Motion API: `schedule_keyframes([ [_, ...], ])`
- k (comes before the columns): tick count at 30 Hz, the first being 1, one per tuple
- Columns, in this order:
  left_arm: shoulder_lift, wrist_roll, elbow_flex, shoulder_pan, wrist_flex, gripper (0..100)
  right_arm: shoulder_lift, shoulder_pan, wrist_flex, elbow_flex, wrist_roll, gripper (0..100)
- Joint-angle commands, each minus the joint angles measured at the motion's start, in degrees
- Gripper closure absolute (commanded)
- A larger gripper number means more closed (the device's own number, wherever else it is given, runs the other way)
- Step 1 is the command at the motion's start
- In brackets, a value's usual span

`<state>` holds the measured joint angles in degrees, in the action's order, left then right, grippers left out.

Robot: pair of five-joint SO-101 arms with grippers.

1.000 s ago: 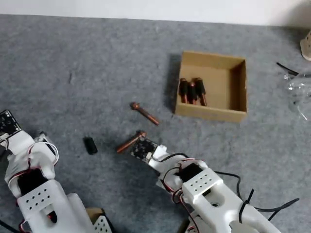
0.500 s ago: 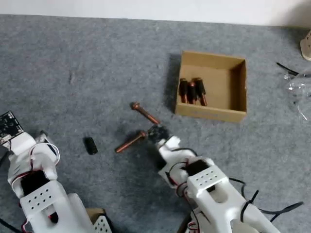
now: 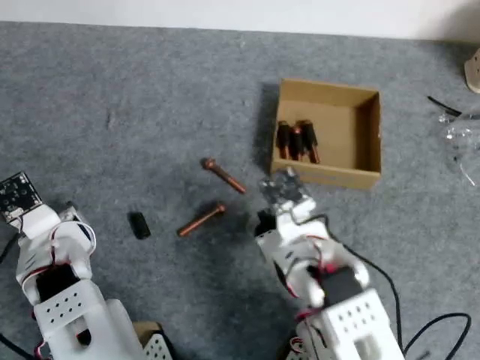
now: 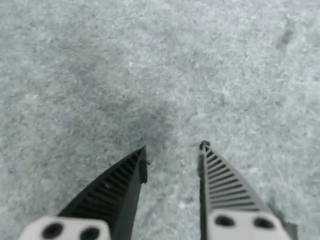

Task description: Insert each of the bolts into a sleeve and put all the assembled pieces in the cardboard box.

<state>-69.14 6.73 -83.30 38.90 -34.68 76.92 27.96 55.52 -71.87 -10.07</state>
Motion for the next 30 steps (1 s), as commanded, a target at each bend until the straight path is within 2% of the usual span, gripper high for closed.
schedule_keyframes([
  [1,-1.1,-2.02,0.22,-3.21,1.58,84,10.77,-1.45,1.98,-2.33,0.44,99.4],
  [4,-1.1,-4.66,0.13,-5.67,1.58,84,19.74,-6.02,2.15,-6.55,0.44,99.4],
  [8,-1.1,-4.66,0.04,-7.25,1.58,84,29.41,-10.59,3.3,-13.49,0.35,99.4],
  [23,-1.1,-4.66,0.13,-7.69,1.76,84,27.56,-12.44,-1.01,-18.95,2.02,99.4],
  [27,-1.1,-4.92,0.13,-10.51,1.58,84,27.56,-12.44,-2.51,-19.56,2.11,99.4],
  [30,-1.1,-8.79,0.04,-13.41,1.58,84,27.56,-12.62,-2.95,-20.35,2.02,99.4],
])
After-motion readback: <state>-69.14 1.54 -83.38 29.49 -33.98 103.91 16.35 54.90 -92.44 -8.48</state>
